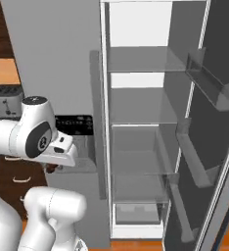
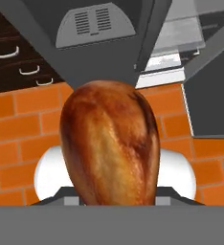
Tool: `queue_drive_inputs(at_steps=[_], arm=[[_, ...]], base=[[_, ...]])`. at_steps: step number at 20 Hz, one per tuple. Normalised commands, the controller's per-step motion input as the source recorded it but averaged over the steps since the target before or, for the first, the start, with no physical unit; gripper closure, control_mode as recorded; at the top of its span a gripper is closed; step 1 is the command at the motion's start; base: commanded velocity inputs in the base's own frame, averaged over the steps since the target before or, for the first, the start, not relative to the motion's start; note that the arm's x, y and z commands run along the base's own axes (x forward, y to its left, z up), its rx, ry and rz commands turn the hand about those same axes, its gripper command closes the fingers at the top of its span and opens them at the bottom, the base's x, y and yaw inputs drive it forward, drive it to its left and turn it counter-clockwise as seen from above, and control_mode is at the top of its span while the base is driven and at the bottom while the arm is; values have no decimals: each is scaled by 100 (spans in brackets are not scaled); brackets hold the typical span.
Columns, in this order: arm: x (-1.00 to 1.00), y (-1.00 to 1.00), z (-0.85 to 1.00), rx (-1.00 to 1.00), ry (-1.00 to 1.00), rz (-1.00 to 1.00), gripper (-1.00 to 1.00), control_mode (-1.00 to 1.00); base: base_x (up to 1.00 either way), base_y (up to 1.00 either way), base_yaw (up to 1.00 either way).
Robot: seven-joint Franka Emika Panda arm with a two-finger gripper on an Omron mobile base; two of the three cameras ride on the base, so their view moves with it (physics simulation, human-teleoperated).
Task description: Place one carrot and one chicken drumstick in each tupperware on the nearby counter, to pack two identical lunches.
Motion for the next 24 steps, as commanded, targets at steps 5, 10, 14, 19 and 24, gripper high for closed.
queue_drive_inputs(at_steps=[5, 10, 14, 19, 24], arm=[[0, 0, 0, 0, 0, 0, 100, 100], [0, 0, 0, 0, 0, 0, 100, 100], [0, 0, 0, 0, 0, 0, 100, 100], [0, 0, 0, 0, 0, 0, 100, 100], [0, 0, 0, 0, 0, 0, 100, 100]], base=[[-14, 100, 24], [-1, 100, 19], [0, 100, 15], [0, 100, 13], [2, 100, 10]])
